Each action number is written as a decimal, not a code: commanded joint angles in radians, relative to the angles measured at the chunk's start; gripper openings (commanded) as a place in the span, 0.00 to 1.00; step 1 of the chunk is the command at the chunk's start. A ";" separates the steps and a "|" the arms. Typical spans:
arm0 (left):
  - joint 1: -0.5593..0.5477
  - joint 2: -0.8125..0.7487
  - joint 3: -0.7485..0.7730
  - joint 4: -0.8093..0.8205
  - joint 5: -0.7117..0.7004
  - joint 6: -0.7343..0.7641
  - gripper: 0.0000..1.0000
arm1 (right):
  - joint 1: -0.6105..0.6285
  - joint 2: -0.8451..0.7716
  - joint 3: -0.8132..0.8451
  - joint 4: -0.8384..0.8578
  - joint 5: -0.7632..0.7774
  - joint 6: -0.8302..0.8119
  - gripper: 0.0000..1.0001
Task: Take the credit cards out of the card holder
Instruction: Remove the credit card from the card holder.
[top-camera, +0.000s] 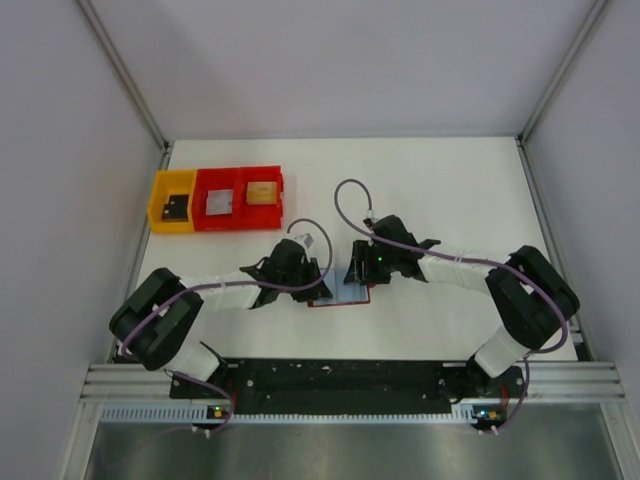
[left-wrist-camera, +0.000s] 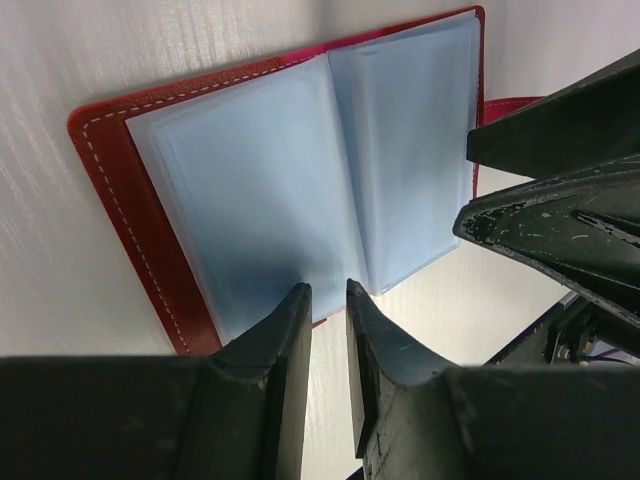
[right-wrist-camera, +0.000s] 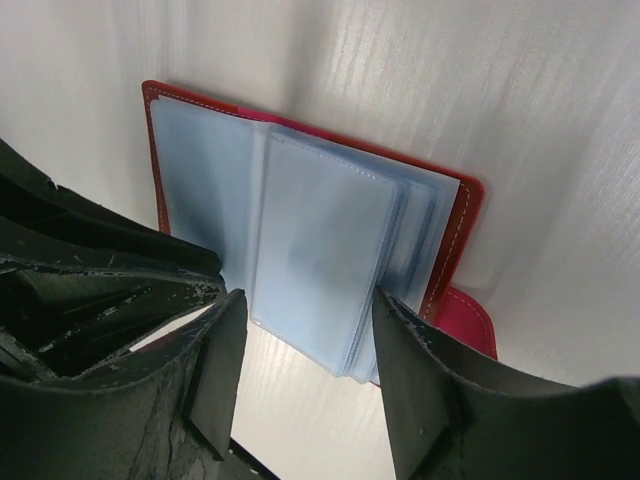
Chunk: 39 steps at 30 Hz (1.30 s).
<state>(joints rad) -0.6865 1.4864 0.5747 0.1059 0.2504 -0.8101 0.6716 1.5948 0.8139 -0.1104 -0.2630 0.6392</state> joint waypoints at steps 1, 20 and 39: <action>-0.013 0.026 -0.007 0.043 0.015 -0.015 0.25 | 0.016 0.010 0.030 0.046 -0.047 0.011 0.51; -0.015 -0.214 -0.148 0.075 -0.154 -0.098 0.24 | 0.086 0.077 0.194 0.140 -0.196 0.051 0.48; -0.016 -0.416 -0.173 0.049 -0.222 -0.052 0.25 | 0.068 0.076 0.197 0.011 -0.101 -0.045 0.49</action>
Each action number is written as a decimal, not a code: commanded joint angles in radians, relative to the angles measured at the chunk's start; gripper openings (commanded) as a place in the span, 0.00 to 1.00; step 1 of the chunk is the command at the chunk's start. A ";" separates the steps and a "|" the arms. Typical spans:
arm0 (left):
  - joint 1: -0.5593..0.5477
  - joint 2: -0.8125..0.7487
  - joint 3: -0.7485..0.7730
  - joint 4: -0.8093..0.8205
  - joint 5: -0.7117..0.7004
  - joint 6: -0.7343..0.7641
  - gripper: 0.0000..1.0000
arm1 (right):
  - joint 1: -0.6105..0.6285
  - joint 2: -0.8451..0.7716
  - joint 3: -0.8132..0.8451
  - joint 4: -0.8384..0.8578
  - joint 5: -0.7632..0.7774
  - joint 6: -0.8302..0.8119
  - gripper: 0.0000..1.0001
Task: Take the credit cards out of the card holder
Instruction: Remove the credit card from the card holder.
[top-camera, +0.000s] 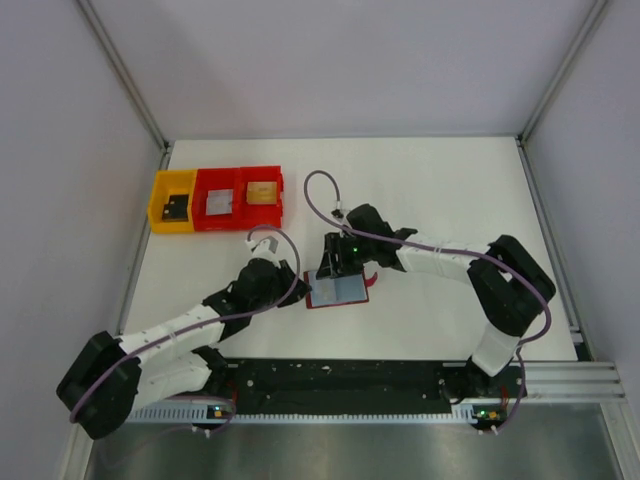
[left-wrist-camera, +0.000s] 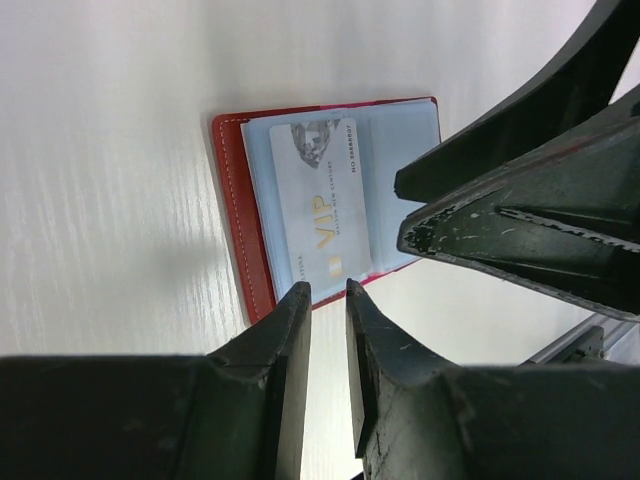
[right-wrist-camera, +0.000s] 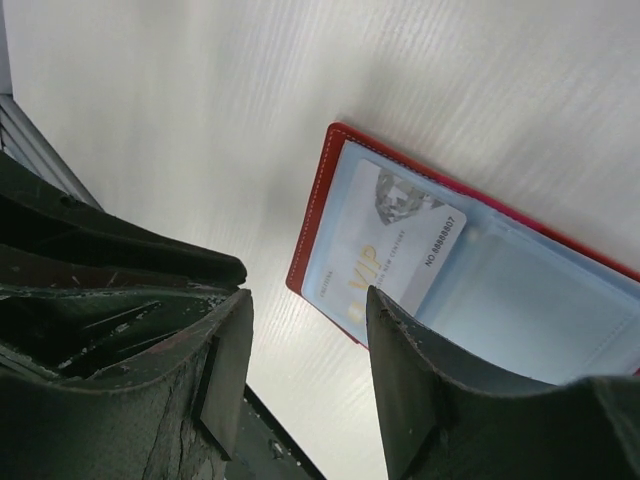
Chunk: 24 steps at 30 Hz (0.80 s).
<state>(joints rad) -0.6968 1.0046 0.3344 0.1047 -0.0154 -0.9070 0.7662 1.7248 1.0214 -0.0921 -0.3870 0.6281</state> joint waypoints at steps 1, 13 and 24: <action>-0.004 0.101 0.081 0.064 0.058 0.051 0.25 | -0.030 -0.054 -0.018 -0.006 0.026 -0.034 0.49; 0.023 0.331 0.140 0.095 0.075 0.028 0.15 | -0.099 0.009 -0.127 0.172 -0.064 0.027 0.43; 0.062 0.420 0.107 0.105 0.118 -0.015 0.00 | -0.122 0.068 -0.158 0.250 -0.121 0.036 0.37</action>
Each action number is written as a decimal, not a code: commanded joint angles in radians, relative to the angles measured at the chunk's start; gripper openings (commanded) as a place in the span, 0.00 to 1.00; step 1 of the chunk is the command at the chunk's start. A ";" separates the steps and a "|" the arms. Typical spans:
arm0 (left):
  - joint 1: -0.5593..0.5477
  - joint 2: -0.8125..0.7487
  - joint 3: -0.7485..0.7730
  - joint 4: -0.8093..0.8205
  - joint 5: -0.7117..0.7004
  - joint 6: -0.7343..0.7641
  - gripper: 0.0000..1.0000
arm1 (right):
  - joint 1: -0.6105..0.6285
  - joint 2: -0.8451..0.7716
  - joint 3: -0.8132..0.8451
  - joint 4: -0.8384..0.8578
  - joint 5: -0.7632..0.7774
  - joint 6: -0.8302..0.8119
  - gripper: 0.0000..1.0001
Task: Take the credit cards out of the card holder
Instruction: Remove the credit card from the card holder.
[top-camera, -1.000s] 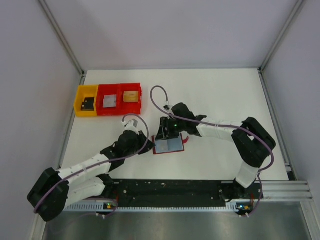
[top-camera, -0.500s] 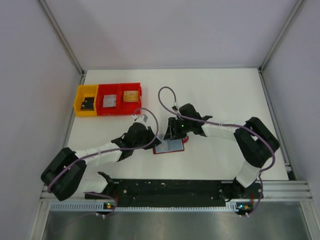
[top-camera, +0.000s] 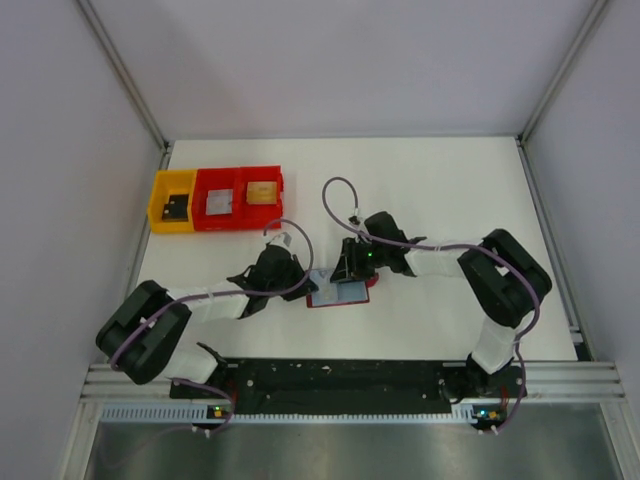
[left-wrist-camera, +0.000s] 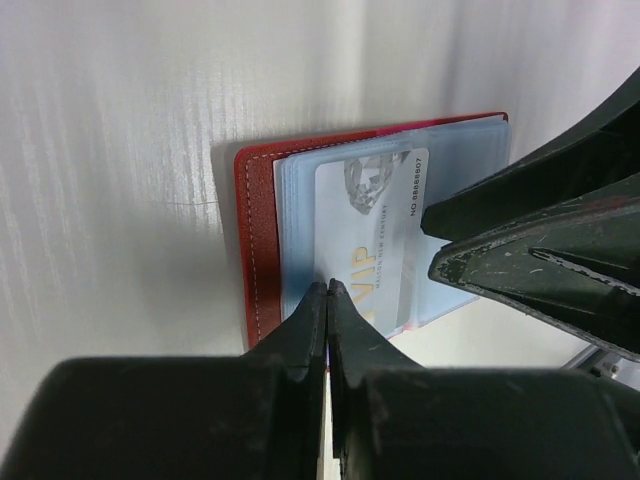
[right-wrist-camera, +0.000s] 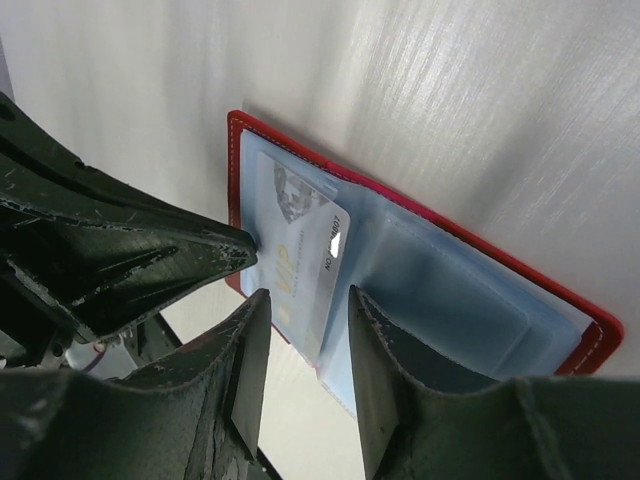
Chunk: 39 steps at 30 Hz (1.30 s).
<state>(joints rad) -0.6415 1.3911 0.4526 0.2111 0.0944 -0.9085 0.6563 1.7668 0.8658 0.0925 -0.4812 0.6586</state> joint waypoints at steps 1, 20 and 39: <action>0.008 0.036 -0.014 -0.006 0.008 -0.020 0.00 | -0.014 0.032 -0.002 0.069 -0.028 0.006 0.36; 0.048 0.052 -0.054 0.010 0.051 -0.050 0.00 | -0.076 0.085 -0.108 0.354 -0.186 0.059 0.00; 0.066 -0.001 -0.072 0.020 0.051 -0.059 0.00 | -0.204 -0.067 -0.203 0.254 -0.255 -0.033 0.00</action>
<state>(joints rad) -0.5835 1.4166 0.4137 0.2874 0.1917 -0.9855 0.4744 1.7870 0.6880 0.3634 -0.7387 0.6643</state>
